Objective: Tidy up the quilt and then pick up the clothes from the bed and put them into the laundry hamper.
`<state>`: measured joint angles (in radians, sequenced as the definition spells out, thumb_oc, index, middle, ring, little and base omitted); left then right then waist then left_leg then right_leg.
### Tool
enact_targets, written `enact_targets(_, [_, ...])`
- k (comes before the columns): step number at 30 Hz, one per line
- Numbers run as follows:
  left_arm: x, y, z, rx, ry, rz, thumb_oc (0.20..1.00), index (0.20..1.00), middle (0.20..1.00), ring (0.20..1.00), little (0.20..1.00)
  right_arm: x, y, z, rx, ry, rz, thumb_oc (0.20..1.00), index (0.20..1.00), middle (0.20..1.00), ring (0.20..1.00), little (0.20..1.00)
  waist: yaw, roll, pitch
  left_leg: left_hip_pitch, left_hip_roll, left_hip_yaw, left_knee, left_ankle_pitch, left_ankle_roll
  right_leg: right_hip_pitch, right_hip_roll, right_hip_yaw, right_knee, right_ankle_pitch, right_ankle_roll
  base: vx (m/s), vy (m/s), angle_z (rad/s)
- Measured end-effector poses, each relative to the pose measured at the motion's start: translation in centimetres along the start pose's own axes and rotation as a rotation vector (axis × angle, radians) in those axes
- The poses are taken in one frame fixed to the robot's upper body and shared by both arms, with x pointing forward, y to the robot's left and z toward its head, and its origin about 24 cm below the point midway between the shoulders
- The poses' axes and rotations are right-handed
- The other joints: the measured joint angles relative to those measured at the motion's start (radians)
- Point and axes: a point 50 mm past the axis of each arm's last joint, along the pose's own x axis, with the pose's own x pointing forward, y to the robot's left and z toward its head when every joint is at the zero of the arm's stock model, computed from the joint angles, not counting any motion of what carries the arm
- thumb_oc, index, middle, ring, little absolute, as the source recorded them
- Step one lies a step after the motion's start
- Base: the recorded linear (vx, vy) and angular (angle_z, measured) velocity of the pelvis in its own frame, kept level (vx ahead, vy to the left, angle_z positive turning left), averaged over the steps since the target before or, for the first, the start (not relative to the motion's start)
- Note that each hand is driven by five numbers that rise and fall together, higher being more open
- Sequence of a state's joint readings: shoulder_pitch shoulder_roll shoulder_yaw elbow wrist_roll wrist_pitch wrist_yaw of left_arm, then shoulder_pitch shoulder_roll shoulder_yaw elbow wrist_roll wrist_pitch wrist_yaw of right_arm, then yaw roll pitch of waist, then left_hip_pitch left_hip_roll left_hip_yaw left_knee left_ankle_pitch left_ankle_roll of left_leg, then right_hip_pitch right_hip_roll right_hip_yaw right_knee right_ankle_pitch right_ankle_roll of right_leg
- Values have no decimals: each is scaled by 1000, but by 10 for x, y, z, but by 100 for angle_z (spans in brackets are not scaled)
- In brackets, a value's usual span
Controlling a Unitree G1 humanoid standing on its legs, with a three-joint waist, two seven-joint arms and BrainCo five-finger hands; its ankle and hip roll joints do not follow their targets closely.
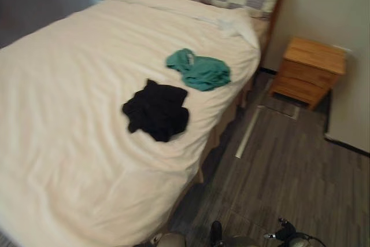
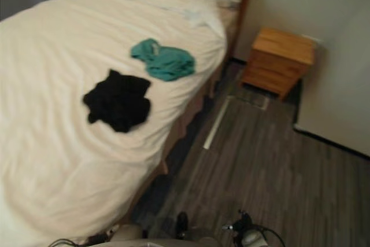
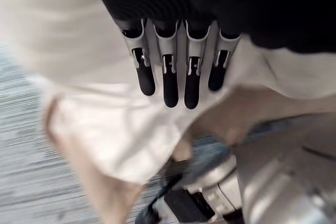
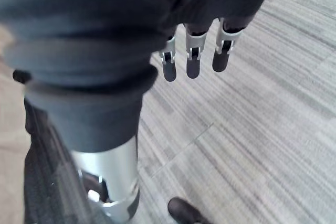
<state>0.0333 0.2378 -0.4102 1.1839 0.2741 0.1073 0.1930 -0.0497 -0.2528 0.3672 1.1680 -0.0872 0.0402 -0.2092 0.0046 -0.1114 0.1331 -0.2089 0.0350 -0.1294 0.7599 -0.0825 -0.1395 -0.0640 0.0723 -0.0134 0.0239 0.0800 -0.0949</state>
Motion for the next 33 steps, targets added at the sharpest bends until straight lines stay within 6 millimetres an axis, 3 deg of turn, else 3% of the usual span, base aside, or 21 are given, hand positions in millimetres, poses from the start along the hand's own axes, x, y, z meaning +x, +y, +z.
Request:
enact_targets(3, [3,18,13,39,-75,36,1000,1000,1000,1000,1000,2,1,15,-5,-36,0,1000,1000,1000,1000,1000,2,-41,16,43,-38,-100,-223,-58,16,33,22,140,-58,40,56,354,332,-169])
enact_targets(4, [3,21,18,100,-105,26,1000,1000,1000,1000,1000,4,-3,28,-36,-68,-8,1000,1000,1000,1000,1000,3,-58,34,60,-75,-130,-324,-77,24,45,24,254,-98,80,112,293,406,-190])
enact_targets(5, [4,25,23,146,-128,25,1000,1000,1000,1000,1000,7,-13,43,-48,-101,-32,1000,1000,1000,1000,1000,23,-54,57,86,-74,-123,-473,-64,45,46,18,296,-106,19,72,315,405,-206])
enact_targets(6, [4,24,30,163,-151,16,1000,1000,1000,1000,1000,8,-20,49,-49,-120,-51,1000,1000,1000,1000,1000,19,-31,84,96,-34,-85,-582,-31,67,41,7,245,-106,11,69,337,357,-163])
enact_targets(9, [3,26,44,160,-235,-50,1000,1000,1000,1000,1000,6,-13,40,-35,-106,-28,1000,1000,1000,1000,1000,32,26,124,50,126,76,-675,86,36,42,30,213,-106,10,67,305,287,-56])
enact_targets(12, [4,29,44,177,-233,-59,1000,1000,1000,1000,1000,-2,19,14,2,-40,54,1000,1000,1000,1000,1000,46,17,124,75,108,94,-695,132,56,47,27,210,-100,-8,61,362,312,-10])
enact_targets(14, [4,28,44,207,-237,-84,1000,1000,1000,1000,1000,-1,16,10,38,-4,44,1000,1000,1000,1000,1000,38,9,141,122,51,186,-707,86,141,-19,-18,143,46,-77,161,293,223,-3])
enact_targets(15, [3,22,46,260,-239,-95,1000,1000,1000,1000,1000,1,8,10,39,0,27,1000,1000,1000,1000,1000,16,49,149,174,76,220,-770,138,182,-68,-15,32,164,-132,175,252,168,25])
enact_targets(16, [3,23,44,283,-229,-66,1000,1000,1000,1000,1000,1,5,8,70,13,13,1000,1000,1000,1000,1000,-11,58,170,193,90,235,-790,167,129,-117,-64,4,318,-163,146,309,147,37])
enact_targets(18, [3,24,38,277,-212,-29,1000,1000,1000,1000,1000,-1,5,-10,91,59,7,1000,1000,1000,1000,1000,-13,49,163,218,67,227,-791,132,95,-133,-147,79,384,-125,221,596,169,25])
enact_targets(19, [4,27,32,236,-190,-2,1000,1000,1000,1000,1000,-1,6,-9,104,55,9,1000,1000,1000,1000,1000,-16,39,160,226,70,214,-809,124,82,-124,-151,113,388,-174,262,551,74,42])
enact_targets(20, [6,32,22,188,-134,26,1000,1000,1000,1000,1000,-3,13,-8,124,54,24,1000,1000,1000,1000,1000,-46,20,141,222,65,180,-815,97,50,-94,-123,132,323,-264,192,797,43,71])
enact_targets(23, [7,31,20,113,-95,47,1000,1000,1000,1000,1000,0,-12,-3,115,-8,-42,1000,1000,1000,1000,1000,-105,32,126,99,-10,181,-358,-134,27,-174,-192,-6,355,-226,208,672,-7,0])
enact_targets(24, [6,17,15,91,-48,7,1000,1000,1000,1000,1000,-1,-24,-15,82,14,-70,1000,1000,1000,1000,1000,-147,134,95,141,30,186,-416,-193,26,-161,-156,-124,312,-232,198,917,-14,-34])
enact_targets(25, [7,26,15,110,-67,37,1000,1000,1000,1000,1000,0,-24,-17,68,29,-70,1000,1000,1000,1000,1000,-158,157,93,215,32,198,-537,-208,105,-202,-194,-216,410,-258,220,688,22,-21])
enact_targets(26, [8,34,13,135,-63,60,1000,1000,1000,1000,1000,0,-21,-15,62,34,-57,1000,1000,1000,1000,1000,-158,134,108,284,45,230,-627,-191,118,-254,-229,-270,522,-300,206,697,36,-18])
enact_targets(27, [8,38,11,132,-53,68,1000,1000,1000,1000,1000,0,-16,-13,59,29,-39,1000,1000,1000,1000,1000,-182,154,103,278,84,213,-618,-201,94,-271,-194,-269,536,-320,179,605,1,8])
enact_targets(28, [8,43,7,130,-46,81,1000,1000,1000,1000,1000,-3,-8,-19,70,47,-21,1000,1000,1000,1000,1000,-204,145,95,274,80,173,-572,-218,15,-225,-195,-251,428,-336,213,549,-49,49])
enact_targets(30, [9,45,12,103,-58,89,1000,1000,1000,1000,1000,-6,-3,-34,92,98,-16,1000,1000,1000,1000,1000,-193,136,106,164,117,105,-196,-234,-108,-137,-171,-307,349,-259,122,529,-125,18])
enact_targets(31, [8,42,14,72,-71,86,1000,1000,1000,1000,1000,-4,-11,-31,90,79,-35,1000,1000,1000,1000,1000,-178,155,104,86,98,81,37,-83,-115,-86,-152,-290,305,-234,72,592,-123,-54])
enact_targets(33, [6,32,13,48,-77,71,1000,1000,1000,1000,1000,0,-28,-13,84,19,-77,1000,1000,1000,1000,1000,-135,122,116,31,46,68,162,19,-81,8,-143,-223,204,-210,55,598,-1,-73])
